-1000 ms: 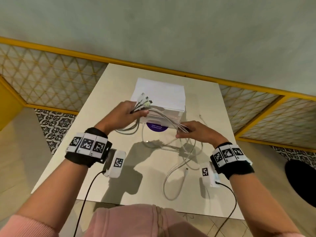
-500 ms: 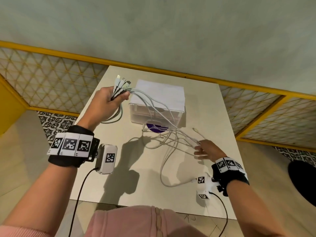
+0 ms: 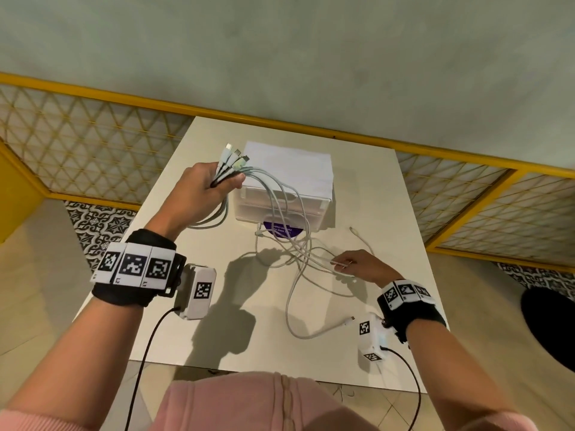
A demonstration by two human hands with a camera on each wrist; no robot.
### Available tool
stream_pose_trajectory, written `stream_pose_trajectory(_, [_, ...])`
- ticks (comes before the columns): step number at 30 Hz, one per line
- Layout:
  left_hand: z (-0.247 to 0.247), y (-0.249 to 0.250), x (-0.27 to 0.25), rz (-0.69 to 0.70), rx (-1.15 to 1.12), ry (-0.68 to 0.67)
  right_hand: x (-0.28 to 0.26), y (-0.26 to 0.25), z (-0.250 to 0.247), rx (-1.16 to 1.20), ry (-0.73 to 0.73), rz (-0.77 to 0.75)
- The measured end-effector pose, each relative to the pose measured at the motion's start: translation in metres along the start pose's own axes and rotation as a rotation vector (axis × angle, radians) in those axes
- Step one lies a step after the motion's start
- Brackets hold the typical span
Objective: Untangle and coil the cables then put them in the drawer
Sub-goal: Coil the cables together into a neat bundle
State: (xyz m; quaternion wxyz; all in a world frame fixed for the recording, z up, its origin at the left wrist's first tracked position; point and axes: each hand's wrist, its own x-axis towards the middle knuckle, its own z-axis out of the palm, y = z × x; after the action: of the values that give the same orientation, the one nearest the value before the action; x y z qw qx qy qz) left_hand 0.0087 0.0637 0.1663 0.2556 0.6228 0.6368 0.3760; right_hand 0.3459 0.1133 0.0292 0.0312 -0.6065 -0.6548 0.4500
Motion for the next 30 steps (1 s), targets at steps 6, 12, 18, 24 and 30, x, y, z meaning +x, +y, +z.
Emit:
stream_pose_trajectory(6, [-0.002, 0.003, -0.006, -0.005, 0.068, -0.100, -0.006, -0.031, -0.006, -0.162, 0.137, -0.118])
stream_pose_trajectory(12, [0.008, 0.030, -0.011, 0.109, 0.099, -0.211, -0.042, -0.137, -0.010, 0.248, 0.083, -0.579])
stream_pose_trajectory(18, [-0.003, 0.041, -0.012, 0.135, -0.062, -0.014, -0.022, -0.140, 0.009, 0.092, 0.047, -0.511])
stream_pose_trajectory(24, [-0.018, 0.000, -0.013, -0.020, 0.025, 0.002, -0.018, -0.094, 0.011, 0.062, 0.001, -0.376])
stream_pose_trajectory(30, [-0.004, -0.037, -0.018, -0.188, 0.092, 0.145, -0.033, -0.109, -0.004, -0.089, -0.062, -0.327])
